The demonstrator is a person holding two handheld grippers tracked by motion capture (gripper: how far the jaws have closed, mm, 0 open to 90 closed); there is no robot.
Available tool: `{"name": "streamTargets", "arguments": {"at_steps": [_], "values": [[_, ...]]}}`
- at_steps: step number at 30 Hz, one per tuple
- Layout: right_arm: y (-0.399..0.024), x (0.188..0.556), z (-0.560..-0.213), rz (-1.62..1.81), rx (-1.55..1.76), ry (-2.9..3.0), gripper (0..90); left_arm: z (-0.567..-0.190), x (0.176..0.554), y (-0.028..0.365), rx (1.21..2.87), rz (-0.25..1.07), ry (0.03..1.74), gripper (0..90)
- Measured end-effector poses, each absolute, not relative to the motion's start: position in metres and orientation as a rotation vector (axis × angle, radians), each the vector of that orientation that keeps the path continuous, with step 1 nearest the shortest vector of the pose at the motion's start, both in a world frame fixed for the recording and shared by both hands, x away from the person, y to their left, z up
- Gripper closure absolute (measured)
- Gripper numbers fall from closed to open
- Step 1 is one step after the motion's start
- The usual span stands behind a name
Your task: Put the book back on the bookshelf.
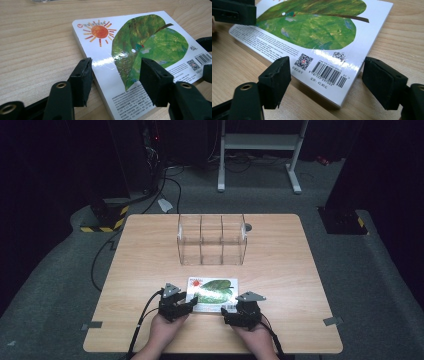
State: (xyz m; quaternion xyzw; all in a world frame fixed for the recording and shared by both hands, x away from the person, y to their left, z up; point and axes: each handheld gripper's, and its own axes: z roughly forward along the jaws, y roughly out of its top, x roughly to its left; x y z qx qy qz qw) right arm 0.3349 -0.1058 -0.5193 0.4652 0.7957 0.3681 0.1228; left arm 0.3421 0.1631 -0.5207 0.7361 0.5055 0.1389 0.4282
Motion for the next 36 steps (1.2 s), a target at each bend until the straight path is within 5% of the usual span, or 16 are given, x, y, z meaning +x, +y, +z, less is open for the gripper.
{"name": "streamTargets", "arguments": {"at_steps": [23,36], "values": [[-0.102,0.332,-0.52,1.044,1.318,2.36,14.4,-0.498,0.333,0.167,1.773,0.407,1.179,50.0],[-0.102,0.329,-0.52,1.032,1.31,2.334,20.9,-0.485,0.328,0.166,1.756,0.428,1.126,51.0]]}}
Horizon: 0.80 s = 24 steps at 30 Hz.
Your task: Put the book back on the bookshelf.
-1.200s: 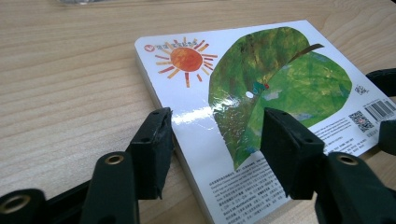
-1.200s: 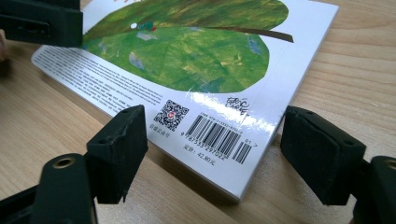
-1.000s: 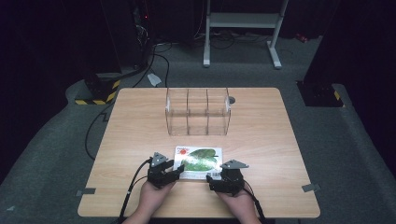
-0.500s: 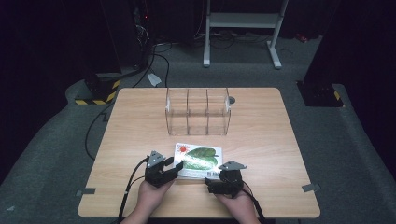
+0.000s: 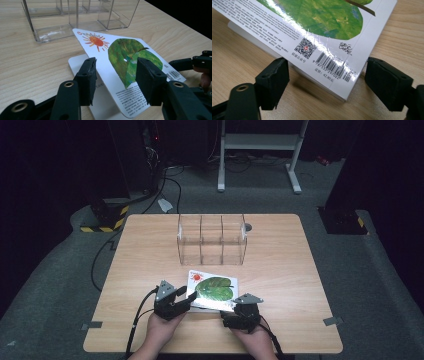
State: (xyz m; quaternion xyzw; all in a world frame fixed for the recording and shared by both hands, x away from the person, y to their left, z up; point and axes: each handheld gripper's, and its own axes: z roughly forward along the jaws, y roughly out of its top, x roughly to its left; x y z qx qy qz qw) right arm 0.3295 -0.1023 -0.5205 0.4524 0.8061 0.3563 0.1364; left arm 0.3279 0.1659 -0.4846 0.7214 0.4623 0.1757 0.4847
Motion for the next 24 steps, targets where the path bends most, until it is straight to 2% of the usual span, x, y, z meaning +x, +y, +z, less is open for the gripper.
{"name": "streamTargets", "arguments": {"at_steps": [6,9,12,14,18,21,24], "values": [[-0.104,0.329,-0.52,1.046,1.328,2.325,23.8,-0.485,0.334,0.169,1.758,0.382,1.137,50.0],[-0.104,0.329,-0.52,1.046,1.33,2.314,25.8,-0.487,0.338,0.172,1.771,0.381,1.154,46.2],[-0.105,0.33,-0.52,1.047,1.334,2.311,26.0,-0.493,0.346,0.174,1.779,0.313,1.186,38.4],[-0.105,0.329,-0.521,1.045,1.332,2.311,26.0,-0.496,0.35,0.175,1.785,0.278,1.196,37.2],[-0.104,0.33,-0.521,1.04,1.336,2.304,26.5,-0.501,0.358,0.172,1.774,0.188,1.196,37.9],[-0.103,0.331,-0.521,1.034,1.333,2.303,26.9,-0.502,0.361,0.168,1.794,0.152,1.167,41.8],[-0.103,0.33,-0.52,1.032,1.33,2.305,26.9,-0.502,0.362,0.164,1.812,0.151,1.128,42.1]]}}
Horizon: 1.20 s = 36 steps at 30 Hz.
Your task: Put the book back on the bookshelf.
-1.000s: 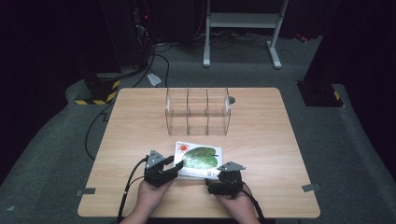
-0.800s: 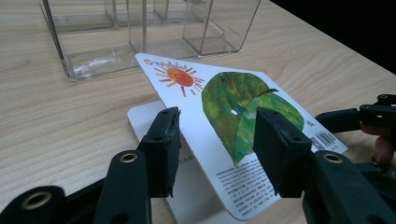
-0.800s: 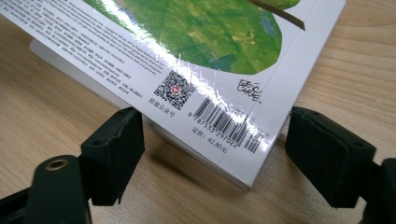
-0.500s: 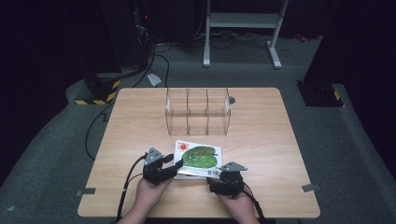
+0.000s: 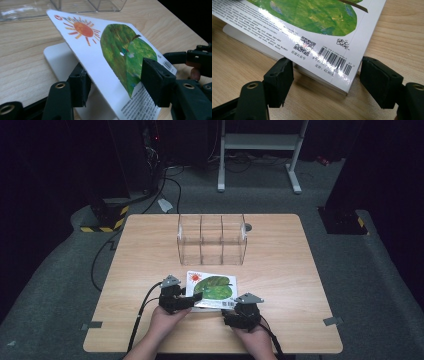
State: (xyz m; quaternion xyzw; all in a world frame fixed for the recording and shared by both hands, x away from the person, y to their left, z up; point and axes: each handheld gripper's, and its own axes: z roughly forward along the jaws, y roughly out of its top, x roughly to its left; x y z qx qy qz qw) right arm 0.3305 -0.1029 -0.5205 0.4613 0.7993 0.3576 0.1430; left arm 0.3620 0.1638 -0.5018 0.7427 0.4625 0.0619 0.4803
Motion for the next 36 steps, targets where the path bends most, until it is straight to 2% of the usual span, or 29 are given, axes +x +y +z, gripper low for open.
{"name": "streamTargets", "arguments": {"at_steps": [10,16,36], "values": [[-0.103,0.328,-0.52,1.018,1.309,2.317,26.9,-0.499,0.363,0.167,1.885,0.191,1.045,55.8],[-0.107,0.327,-0.52,1.044,1.319,2.335,27.1,-0.504,0.357,0.165,1.939,0.286,0.974,57.5],[-0.12,0.333,-0.514,1.136,1.359,2.267,27.3,-0.501,0.34,0.163,1.93,0.423,0.817,62.9]]}}
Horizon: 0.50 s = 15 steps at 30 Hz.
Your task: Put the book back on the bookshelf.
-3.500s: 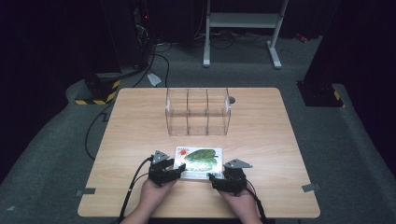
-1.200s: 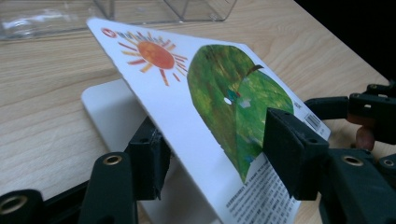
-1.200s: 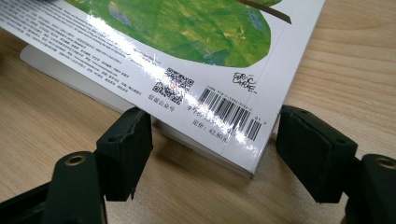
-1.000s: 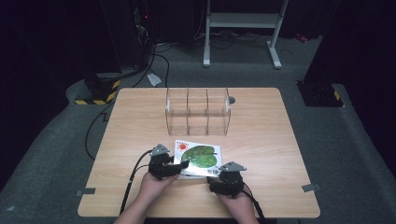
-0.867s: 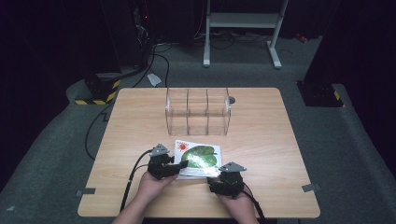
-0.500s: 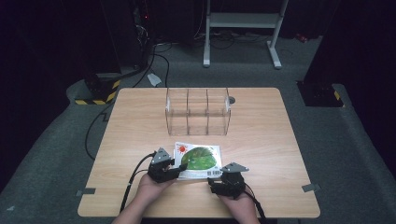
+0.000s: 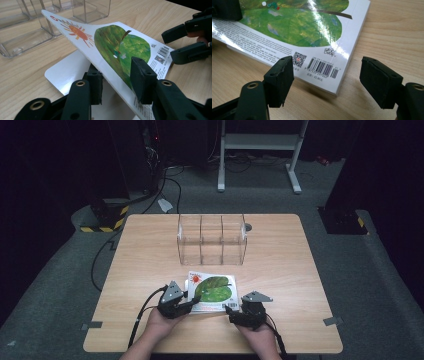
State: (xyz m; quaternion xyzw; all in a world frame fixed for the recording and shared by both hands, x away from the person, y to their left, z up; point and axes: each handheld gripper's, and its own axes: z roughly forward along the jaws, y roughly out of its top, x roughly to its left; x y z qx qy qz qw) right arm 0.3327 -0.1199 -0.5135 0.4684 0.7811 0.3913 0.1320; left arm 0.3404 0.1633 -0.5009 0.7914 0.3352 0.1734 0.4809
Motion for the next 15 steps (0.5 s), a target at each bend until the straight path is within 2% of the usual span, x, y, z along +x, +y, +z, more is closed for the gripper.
{"name": "streamTargets", "arguments": {"at_steps": [15], "values": [[-0.123,0.357,-0.513,1.262,1.411,2.287,21.5,-0.497,0.332,0.159,1.921,0.502,0.698,64.0]]}}
